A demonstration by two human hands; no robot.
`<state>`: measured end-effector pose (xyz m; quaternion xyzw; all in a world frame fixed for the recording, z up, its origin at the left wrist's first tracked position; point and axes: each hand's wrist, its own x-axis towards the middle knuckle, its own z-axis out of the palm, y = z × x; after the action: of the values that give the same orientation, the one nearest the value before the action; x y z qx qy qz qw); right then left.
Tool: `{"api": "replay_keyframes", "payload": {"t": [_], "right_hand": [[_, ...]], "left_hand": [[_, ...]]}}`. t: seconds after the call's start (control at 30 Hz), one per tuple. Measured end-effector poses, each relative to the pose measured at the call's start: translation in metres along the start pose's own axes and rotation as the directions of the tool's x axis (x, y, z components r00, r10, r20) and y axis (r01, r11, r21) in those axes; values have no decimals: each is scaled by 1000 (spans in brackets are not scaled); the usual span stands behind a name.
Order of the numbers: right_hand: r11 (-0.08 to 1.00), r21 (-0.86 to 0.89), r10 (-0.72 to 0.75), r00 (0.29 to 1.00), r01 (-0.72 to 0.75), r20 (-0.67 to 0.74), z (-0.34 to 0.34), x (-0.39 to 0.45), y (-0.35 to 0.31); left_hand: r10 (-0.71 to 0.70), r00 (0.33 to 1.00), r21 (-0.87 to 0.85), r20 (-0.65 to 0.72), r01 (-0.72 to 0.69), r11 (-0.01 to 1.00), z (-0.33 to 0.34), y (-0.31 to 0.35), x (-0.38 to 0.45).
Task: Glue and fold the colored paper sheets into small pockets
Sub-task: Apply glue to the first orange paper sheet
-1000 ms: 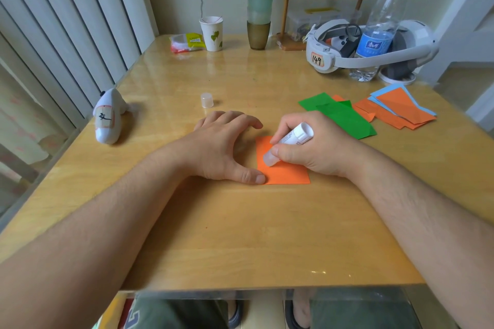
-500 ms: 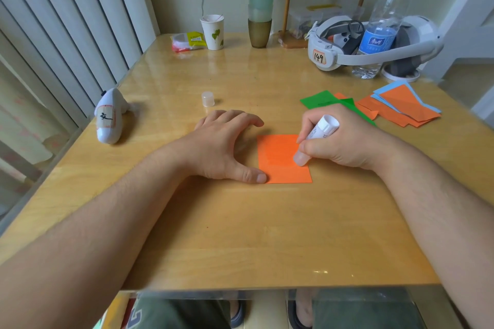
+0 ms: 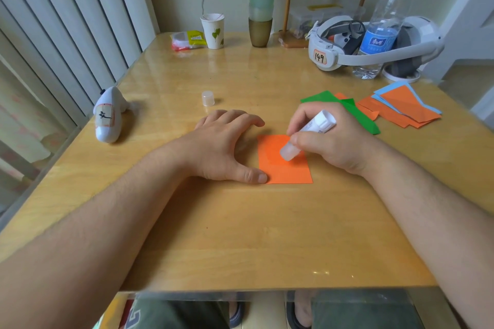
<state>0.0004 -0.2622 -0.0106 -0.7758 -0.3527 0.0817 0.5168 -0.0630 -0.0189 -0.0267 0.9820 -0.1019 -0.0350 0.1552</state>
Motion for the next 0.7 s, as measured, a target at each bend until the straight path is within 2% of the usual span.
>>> {"api": "replay_keyframes", "payload": {"t": [0.47, 0.7], "right_hand": [[983, -174, 67, 996, -56, 58, 20, 2, -3], [982, -168, 95, 993, -82, 76, 9, -1, -6]], "left_hand": [[-23, 1000, 10, -11, 23, 1000, 1, 3, 0], [-21, 1000, 15, -17, 21, 1000, 2, 3, 0]]}}
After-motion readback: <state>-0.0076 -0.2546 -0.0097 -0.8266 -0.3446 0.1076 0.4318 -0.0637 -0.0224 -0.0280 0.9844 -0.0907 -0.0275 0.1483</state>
